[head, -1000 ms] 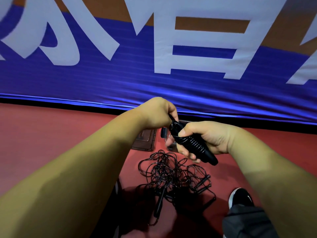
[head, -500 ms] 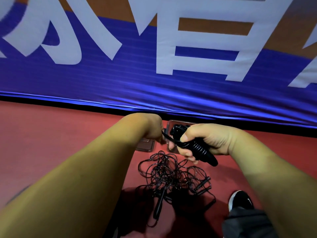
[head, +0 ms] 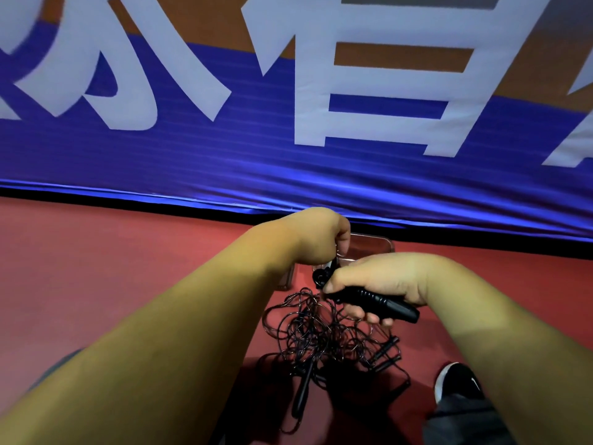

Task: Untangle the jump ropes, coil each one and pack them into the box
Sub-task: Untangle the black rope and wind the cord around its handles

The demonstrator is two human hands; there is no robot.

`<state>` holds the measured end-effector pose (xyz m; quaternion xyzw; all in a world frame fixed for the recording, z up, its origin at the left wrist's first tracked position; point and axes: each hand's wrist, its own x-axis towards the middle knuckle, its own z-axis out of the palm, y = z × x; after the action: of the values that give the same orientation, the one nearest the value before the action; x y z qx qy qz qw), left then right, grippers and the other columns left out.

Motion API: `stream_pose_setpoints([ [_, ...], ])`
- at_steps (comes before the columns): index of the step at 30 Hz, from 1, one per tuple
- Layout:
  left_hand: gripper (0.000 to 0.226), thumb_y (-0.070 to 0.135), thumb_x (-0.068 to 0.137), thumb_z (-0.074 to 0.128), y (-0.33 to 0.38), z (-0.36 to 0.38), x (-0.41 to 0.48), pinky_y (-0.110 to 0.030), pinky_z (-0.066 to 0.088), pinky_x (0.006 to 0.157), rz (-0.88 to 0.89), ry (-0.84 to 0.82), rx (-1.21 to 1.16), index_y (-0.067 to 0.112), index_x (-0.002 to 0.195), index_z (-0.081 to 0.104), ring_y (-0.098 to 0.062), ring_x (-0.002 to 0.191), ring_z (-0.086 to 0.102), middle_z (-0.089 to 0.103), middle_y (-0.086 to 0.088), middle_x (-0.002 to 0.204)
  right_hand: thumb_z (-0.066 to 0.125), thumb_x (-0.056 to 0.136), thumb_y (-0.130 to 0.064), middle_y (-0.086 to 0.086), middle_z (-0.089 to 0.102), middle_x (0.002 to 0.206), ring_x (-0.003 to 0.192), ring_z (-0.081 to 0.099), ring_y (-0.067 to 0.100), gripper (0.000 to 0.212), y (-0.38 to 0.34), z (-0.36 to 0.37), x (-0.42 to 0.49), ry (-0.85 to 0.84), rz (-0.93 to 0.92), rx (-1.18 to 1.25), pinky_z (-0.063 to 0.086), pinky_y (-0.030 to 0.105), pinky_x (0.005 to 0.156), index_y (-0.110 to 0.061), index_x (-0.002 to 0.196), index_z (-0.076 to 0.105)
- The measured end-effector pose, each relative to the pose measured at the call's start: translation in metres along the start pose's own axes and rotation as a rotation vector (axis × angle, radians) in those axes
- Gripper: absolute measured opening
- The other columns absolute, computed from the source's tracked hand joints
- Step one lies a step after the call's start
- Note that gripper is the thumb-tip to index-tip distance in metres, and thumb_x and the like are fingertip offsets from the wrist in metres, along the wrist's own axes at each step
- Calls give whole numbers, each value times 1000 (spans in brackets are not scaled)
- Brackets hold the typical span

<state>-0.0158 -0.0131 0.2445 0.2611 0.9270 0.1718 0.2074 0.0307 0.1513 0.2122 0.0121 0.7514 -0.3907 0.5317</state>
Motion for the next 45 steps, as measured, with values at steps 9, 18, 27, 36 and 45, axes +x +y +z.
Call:
stream_pose_setpoints([
  [9, 18, 4, 96, 64, -7, -12, -7, -34, 61, 75, -80, 122, -521, 10, 112, 71, -20, 73, 69, 75, -10, 94, 61, 97, -39, 3, 61, 68, 52, 52, 20, 25, 6, -13, 9, 414, -99, 52, 41, 25, 49, -19, 112, 62],
  [18, 23, 12, 88, 83, -15, 4, 9, -45, 60, 97, -241, 329, -1144, 0, 96, 64, -28, 87, 72, 72, -16, 90, 62, 96, -35, 2, 58, 64, 51, 49, 20, 26, -8, -7, 6, 440, -208, 113, 39, 27, 51, -11, 105, 65],
  [27, 17, 1, 96, 70, -4, 4, 10, -40, 60, 90, -239, 162, -1171, 2, 113, 71, -26, 87, 72, 77, -22, 103, 61, 95, -37, 5, 58, 66, 52, 49, 19, 35, -13, -5, 4, 375, -213, 93, 41, 28, 52, -4, 108, 65],
  [36, 32, 0, 103, 48, -19, -1, 20, -30, 55, 63, -412, 432, -1037, 4, 130, 63, -18, 62, 62, 64, -9, 87, 56, 98, -40, 8, 57, 70, 54, 50, 22, 26, -11, -8, -5, 410, -313, 286, 39, 30, 54, -17, 87, 64],
  [45, 25, 13, 107, 52, -5, 8, 25, -38, 54, 76, -316, 433, -1144, 9, 113, 75, -22, 80, 65, 75, -14, 99, 62, 78, -55, 5, 66, 72, 56, 55, 25, 41, -14, -18, 1, 686, -390, 555, 44, 31, 54, -21, 101, 69],
])
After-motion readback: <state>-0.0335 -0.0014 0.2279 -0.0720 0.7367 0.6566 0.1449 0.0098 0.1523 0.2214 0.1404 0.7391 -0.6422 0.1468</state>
